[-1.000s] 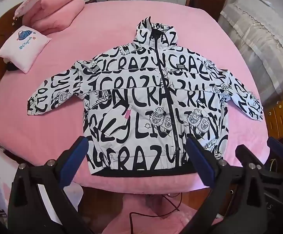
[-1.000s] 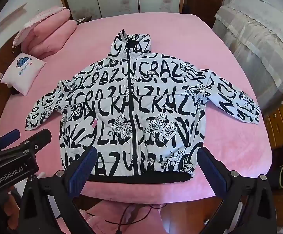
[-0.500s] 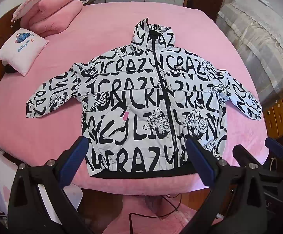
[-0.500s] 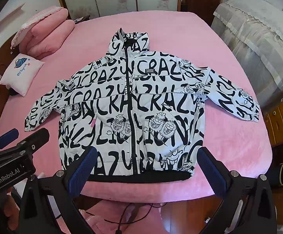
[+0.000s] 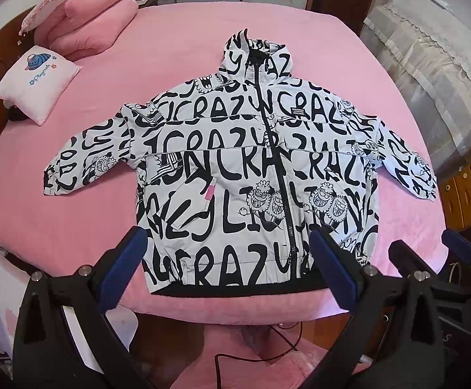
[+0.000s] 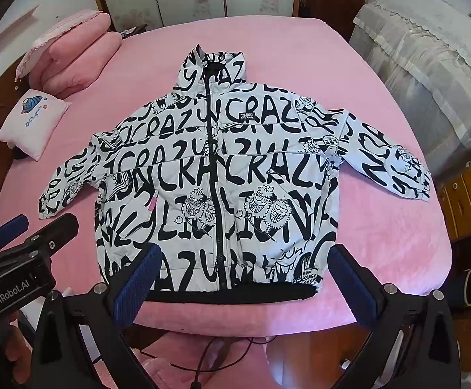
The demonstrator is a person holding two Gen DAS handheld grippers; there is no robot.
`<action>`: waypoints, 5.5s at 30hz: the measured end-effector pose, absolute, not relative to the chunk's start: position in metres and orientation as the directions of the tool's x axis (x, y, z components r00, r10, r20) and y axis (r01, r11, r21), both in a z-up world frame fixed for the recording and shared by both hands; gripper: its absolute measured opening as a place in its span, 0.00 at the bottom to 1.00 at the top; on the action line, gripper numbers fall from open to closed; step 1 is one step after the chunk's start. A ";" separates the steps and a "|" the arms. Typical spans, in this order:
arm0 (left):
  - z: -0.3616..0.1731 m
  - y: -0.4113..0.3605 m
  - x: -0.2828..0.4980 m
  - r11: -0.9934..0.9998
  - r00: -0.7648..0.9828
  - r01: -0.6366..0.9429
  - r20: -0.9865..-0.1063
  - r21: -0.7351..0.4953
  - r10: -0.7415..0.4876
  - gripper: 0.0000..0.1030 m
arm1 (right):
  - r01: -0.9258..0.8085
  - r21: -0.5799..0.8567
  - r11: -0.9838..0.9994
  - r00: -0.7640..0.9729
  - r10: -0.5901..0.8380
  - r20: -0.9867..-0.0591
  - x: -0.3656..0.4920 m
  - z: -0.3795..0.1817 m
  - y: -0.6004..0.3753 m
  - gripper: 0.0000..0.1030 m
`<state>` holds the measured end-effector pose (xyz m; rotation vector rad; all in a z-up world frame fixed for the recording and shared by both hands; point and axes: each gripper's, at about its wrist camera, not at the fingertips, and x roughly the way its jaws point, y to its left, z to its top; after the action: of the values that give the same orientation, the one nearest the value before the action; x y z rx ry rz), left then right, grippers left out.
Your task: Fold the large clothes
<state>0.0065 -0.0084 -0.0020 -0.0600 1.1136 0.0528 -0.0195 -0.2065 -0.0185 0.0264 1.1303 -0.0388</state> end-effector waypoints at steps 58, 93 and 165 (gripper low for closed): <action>0.026 -0.045 -0.003 0.982 0.485 -0.119 -0.872 -0.145 -0.070 0.96 | -0.073 0.038 0.997 0.464 0.067 -0.883 -0.004 -0.007 -0.260 1.00; -0.144 0.389 0.059 0.735 0.268 -0.651 -0.963 -0.188 -0.009 0.96 | -0.339 0.081 0.937 0.266 0.178 -0.947 0.118 -0.104 0.035 1.00; -0.093 0.079 0.188 0.817 0.829 -0.207 -0.540 -0.537 -0.144 0.10 | -0.037 0.284 0.958 0.307 0.282 -0.909 0.221 -0.174 -0.165 0.89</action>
<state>0.1878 0.0787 -0.0928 -0.6225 0.6019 0.0359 0.2206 -0.1648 -0.1736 0.2256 1.2438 0.2133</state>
